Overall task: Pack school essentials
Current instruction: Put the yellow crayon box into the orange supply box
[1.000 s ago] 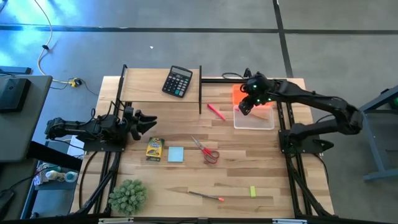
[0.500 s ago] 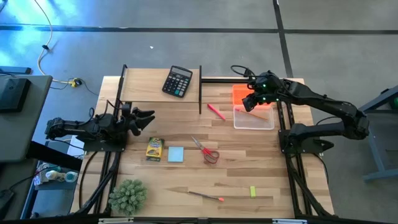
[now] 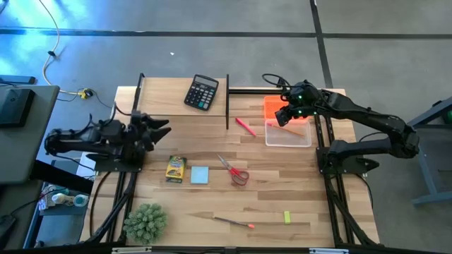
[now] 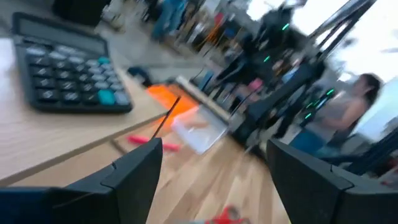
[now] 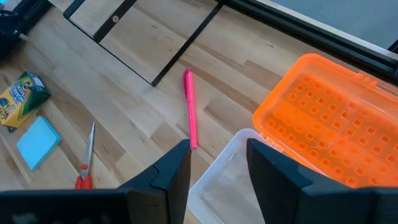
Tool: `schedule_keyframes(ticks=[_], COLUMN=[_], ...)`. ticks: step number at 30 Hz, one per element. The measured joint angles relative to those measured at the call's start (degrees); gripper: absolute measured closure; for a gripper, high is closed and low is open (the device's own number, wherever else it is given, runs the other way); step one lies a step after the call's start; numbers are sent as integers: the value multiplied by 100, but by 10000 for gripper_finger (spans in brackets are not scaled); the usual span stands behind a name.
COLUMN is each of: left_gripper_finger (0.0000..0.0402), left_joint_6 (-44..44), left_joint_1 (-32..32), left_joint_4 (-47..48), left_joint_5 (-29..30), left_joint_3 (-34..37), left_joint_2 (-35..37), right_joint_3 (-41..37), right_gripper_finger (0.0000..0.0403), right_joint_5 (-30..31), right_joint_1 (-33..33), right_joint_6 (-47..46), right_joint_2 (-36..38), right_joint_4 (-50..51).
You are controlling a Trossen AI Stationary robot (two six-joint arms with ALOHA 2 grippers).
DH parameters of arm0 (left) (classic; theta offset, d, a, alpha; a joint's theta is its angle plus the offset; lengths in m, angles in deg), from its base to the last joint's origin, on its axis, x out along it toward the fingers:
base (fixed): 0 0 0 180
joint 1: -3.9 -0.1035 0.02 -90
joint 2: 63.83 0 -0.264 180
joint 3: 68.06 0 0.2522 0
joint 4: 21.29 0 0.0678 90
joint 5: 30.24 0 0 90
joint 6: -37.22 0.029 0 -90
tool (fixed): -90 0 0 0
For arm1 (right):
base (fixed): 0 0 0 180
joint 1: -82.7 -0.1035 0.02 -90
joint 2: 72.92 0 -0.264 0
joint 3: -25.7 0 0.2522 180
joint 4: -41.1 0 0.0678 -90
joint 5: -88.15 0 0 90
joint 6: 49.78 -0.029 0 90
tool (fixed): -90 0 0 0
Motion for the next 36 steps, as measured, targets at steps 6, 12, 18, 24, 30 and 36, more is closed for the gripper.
schedule_keyframes(ticks=[6,12,18,24,30,36], left_gripper_finger=[124,124,124,124,124,124], left_joint_6=[-651,-1494,-2630,-3381,-4044,-4460], left_joint_1=[0,0,4,4,38,162], left_joint_4=[1267,2517,3751,4100,4384,4373], left_joint_5=[36,-65,-729,-1354,-1721,-2016], left_joint_3=[-1070,-2068,-2753,-2781,-2779,-2779], left_joint_2=[-961,-2015,-3012,-3865,-4681,-5268], right_joint_3=[0,0,0,0,0,0], right_gripper_finger=[258,258,258,258,258,258], right_joint_5=[0,2,2,4,4,4], right_joint_1=[0,0,0,-2,-2,-2], right_joint_6=[261,516,692,922,1002,1137], right_joint_2=[0,0,-2,-2,-2,-4], right_joint_4=[2,4,4,4,2,-13])
